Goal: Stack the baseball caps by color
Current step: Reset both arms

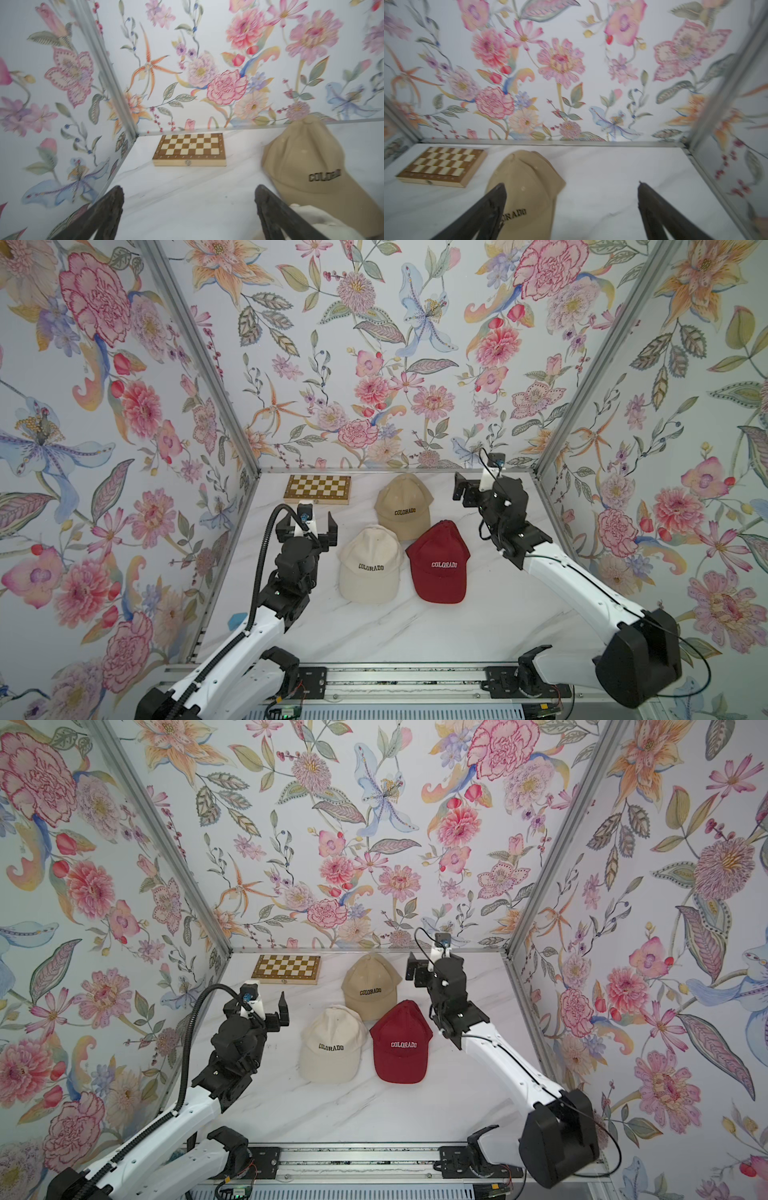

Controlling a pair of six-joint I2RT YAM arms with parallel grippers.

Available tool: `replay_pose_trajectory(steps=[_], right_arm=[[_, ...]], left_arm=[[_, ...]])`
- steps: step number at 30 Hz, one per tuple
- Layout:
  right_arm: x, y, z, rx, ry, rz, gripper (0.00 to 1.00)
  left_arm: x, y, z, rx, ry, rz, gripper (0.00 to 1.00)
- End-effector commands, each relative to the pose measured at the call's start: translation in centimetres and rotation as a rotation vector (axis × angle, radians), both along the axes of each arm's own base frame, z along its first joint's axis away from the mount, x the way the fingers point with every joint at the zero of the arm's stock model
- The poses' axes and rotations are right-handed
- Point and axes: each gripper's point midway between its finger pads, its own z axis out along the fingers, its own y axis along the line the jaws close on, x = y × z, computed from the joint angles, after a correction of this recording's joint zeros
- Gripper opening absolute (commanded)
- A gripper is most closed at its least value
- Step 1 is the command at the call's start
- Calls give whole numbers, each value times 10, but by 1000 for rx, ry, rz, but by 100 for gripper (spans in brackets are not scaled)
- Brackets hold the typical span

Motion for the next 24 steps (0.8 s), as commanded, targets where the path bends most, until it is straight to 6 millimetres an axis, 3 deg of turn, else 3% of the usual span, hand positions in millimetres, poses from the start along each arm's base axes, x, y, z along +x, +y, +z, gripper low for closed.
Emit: replay_pose_trajectory(steps=[1,3,6,9,14,19,22,24], right_arm=[[-18,-49,-51,-13,31,-95,99],[-37,-73,-81,-38,37,-154,99],[-55,-90,-111,-99,30,-203,99],[-56,-98,-133,-134,64,-219,99],[-49,-99,-161,-155,81,-219,99],[-37,-103,-168,-190,58,-222,99],[-32,-114,-185,-139,47,-223,99],[-31,-118,-188,-124,48,-227,99]], left_arm=[[-17,48,11,-25,-132,263,100],[-25,57,-8,29,-126,306,100],[-30,64,-36,78,-93,322,100],[-30,67,-64,90,-39,317,100],[-28,73,-87,91,-24,316,100],[-17,79,-85,104,-73,308,100],[-6,81,-78,105,-127,301,100],[9,80,-90,112,-106,275,100]])
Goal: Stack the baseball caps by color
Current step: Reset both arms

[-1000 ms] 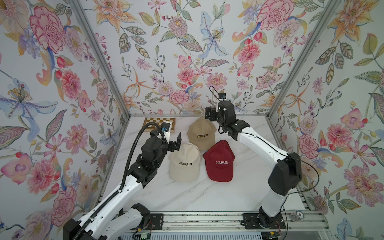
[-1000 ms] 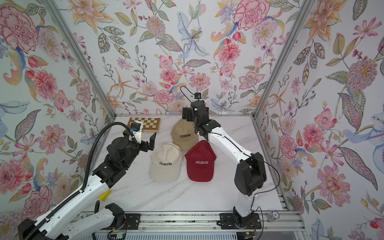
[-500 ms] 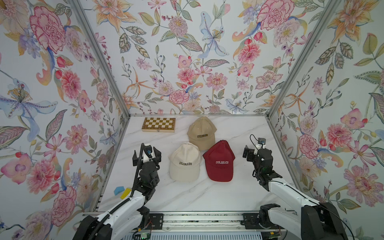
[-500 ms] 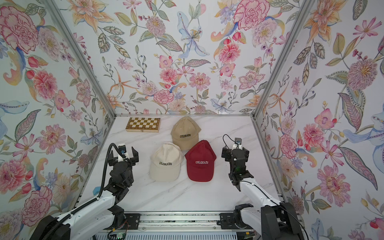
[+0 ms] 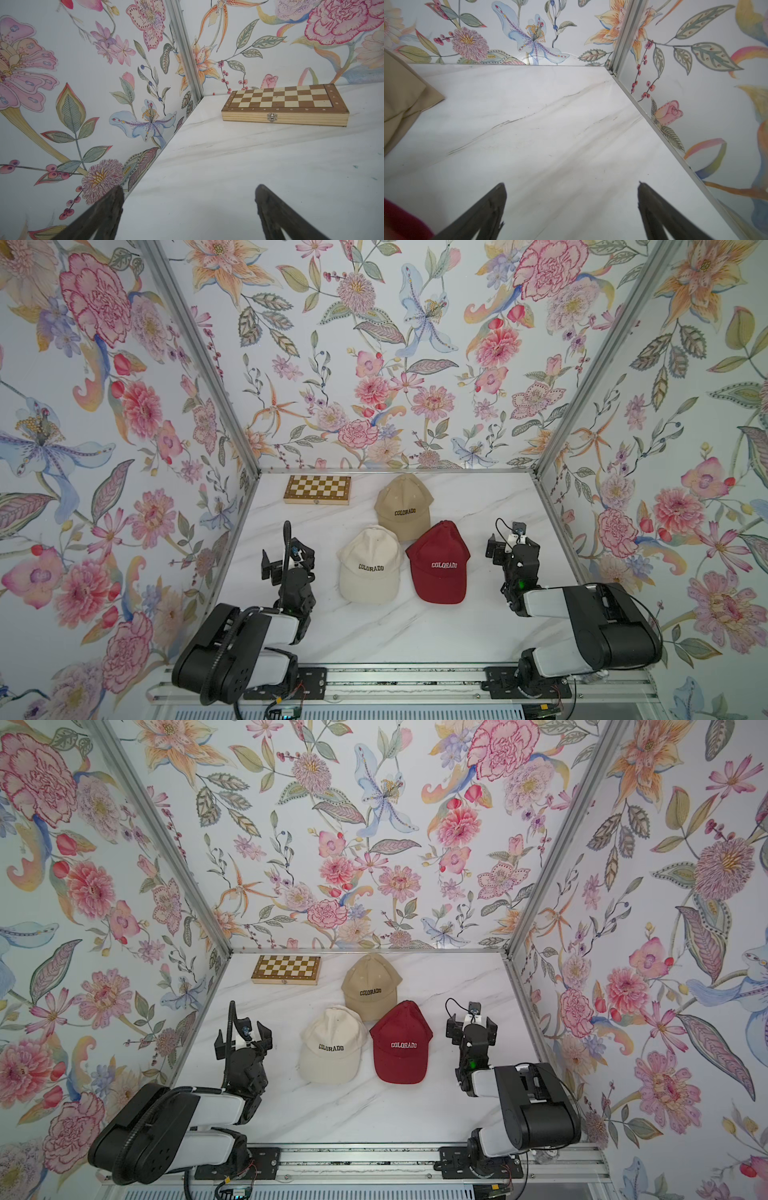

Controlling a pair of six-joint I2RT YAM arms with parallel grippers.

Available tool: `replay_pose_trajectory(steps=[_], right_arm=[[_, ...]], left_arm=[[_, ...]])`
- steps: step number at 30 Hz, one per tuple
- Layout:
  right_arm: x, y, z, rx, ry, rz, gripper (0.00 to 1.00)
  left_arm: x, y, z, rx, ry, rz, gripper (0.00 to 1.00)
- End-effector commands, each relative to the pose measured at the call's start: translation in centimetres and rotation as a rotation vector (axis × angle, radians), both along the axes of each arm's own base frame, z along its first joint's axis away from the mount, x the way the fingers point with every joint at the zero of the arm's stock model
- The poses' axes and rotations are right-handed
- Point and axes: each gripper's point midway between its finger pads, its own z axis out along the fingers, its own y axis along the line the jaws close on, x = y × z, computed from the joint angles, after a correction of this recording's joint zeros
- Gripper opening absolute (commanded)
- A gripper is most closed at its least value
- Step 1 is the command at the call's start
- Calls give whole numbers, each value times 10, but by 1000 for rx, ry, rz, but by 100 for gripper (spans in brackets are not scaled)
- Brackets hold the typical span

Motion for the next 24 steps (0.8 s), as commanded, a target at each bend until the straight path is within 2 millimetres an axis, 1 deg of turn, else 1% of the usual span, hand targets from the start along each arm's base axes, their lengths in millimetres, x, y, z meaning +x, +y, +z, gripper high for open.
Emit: replay_pose_trajectory(steps=[1,3,5,6,8,9,10,12,14,24], right_arm=[[4,0,14,42,-82,23,99],[4,-1,15,40,-90,24,99],[4,-1,15,39,-88,23,99],[4,-1,14,38,-87,23,99],[4,-1,15,36,-89,22,99],[4,-1,15,37,-89,22,99],[4,-1,14,36,-88,22,99],[4,-1,15,36,-90,23,99],[4,0,15,36,-89,23,99],[4,-1,15,36,-90,22,99]], left_arm=[[20,-4,23,10,-128,-46,100],[24,-3,16,-45,-76,-68,100],[28,1,15,-78,-88,-108,100],[33,0,5,-94,-60,-142,100],[38,3,1,-87,-73,-146,100],[40,3,-7,-107,-29,-147,100],[44,2,3,-110,-43,-148,100],[42,2,12,-96,-96,-151,100],[41,3,4,-102,-76,-149,100],[41,3,4,-95,-76,-145,100]])
